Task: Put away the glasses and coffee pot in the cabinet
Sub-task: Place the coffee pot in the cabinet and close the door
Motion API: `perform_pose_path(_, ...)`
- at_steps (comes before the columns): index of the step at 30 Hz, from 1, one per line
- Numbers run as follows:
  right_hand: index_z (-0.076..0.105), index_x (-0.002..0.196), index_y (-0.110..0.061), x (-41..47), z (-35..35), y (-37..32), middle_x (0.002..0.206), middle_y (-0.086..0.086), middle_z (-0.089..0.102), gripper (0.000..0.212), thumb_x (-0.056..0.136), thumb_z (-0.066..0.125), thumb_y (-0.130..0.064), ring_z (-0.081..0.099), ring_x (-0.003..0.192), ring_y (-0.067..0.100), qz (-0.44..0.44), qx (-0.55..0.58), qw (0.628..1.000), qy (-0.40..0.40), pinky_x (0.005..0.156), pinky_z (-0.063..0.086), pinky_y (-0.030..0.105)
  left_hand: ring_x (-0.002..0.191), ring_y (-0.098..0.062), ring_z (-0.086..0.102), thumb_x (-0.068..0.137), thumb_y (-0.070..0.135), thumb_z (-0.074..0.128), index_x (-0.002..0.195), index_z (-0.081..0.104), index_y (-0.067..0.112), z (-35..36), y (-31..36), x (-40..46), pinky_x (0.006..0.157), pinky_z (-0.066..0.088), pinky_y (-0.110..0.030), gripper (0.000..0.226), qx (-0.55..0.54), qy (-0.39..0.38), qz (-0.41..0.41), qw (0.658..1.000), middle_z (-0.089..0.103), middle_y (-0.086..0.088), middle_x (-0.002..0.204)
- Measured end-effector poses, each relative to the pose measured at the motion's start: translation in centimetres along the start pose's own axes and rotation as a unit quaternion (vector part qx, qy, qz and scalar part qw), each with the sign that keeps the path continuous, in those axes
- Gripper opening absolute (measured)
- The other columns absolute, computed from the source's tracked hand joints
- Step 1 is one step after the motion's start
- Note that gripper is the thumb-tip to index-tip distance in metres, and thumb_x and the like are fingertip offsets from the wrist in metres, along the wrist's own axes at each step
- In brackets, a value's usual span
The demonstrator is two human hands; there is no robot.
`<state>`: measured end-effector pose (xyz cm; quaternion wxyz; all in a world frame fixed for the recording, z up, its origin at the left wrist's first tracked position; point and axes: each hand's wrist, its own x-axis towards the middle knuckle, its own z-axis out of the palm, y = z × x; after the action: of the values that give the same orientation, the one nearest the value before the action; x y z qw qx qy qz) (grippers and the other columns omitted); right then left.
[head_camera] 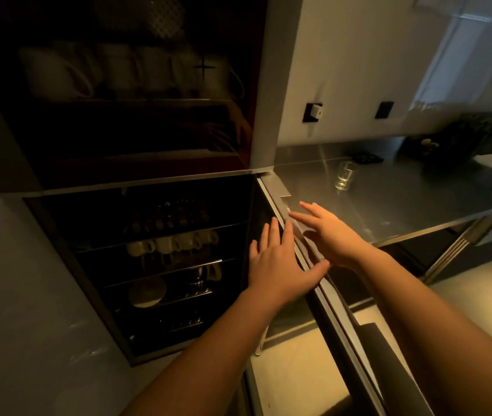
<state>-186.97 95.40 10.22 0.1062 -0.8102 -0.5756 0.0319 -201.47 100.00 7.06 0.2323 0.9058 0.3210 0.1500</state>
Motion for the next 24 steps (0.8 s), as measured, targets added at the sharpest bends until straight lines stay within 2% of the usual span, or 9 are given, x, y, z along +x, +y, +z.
perform_pose_path(4, 0.04, 0.144, -0.025, -0.8, 0.3, 0.7, 0.159, 0.001, 0.014, 0.075, 0.084, 0.047, 0.019, 0.008, 0.148, 0.024, -0.025, 0.061, 0.997, -0.036, 0.116, 0.029, 0.038, 0.149, -0.022, -0.009, 0.076, 0.078, 0.042, 0.154, -0.003, 0.02, 1.1, 1.5, -0.5, 0.119, 0.006, -0.051, 0.107, 0.03, -0.032, -0.015, 0.999, -0.009, -0.003, 0.162)
perform_pose_path(7, 0.04, 0.144, -0.022, -1.0, 0.4, 0.8, 0.159, 0.001, 0.014, 0.076, 0.083, 0.044, 0.023, 0.007, 0.148, 0.024, -0.037, 0.081, 0.995, -0.039, 0.115, 0.028, 0.035, 0.149, -0.02, -0.008, 0.079, 0.072, 0.046, 0.154, -0.002, 0.02, 1.4, 2.0, -0.6, 0.119, 0.007, -0.051, 0.103, 0.026, -0.028, -0.029, 0.999, -0.008, -0.002, 0.162)
perform_pose_path(12, 0.034, 0.144, -0.024, -1.0, 1.0, 0.6, 0.158, 0.001, 0.018, 0.065, 0.091, 0.044, 0.013, 0.007, 0.147, 0.021, -0.048, 0.154, 0.986, -0.046, 0.118, 0.023, 0.039, 0.149, -0.018, -0.007, 0.081, 0.068, 0.047, 0.154, 0.0, 0.023, 1.3, 1.3, -0.6, 0.119, 0.008, -0.05, 0.098, 0.021, -0.021, -0.027, 0.999, -0.008, 0.002, 0.162)
perform_pose_path(17, 0.034, 0.146, -0.024, -0.6, 1.6, -0.8, 0.159, 0.0, 0.019, 0.064, 0.092, 0.047, 0.009, 0.01, 0.148, 0.023, -0.069, 0.081, 0.994, -0.027, 0.116, 0.028, 0.042, 0.149, -0.014, -0.006, 0.085, 0.062, 0.047, 0.154, 0.003, 0.027, 0.1, -1.0, -1.4, 0.119, 0.01, -0.048, 0.09, 0.009, -0.014, 0.002, 1.0, -0.004, 0.007, 0.162)
perform_pose_path(24, 0.043, 0.141, -0.015, 1.7, 2.7, -4.1, 0.154, 0.003, 0.032, 0.051, 0.094, 0.05, 0.002, 0.019, 0.145, 0.022, -0.108, 0.117, 0.987, -0.011, 0.118, 0.024, 0.037, 0.148, -0.008, -0.002, 0.091, 0.049, 0.052, 0.154, 0.01, 0.031, -3.7, -5.4, -2.8, 0.119, 0.01, -0.045, 0.078, 0.006, -0.03, 0.041, 0.999, 0.004, 0.013, 0.161)
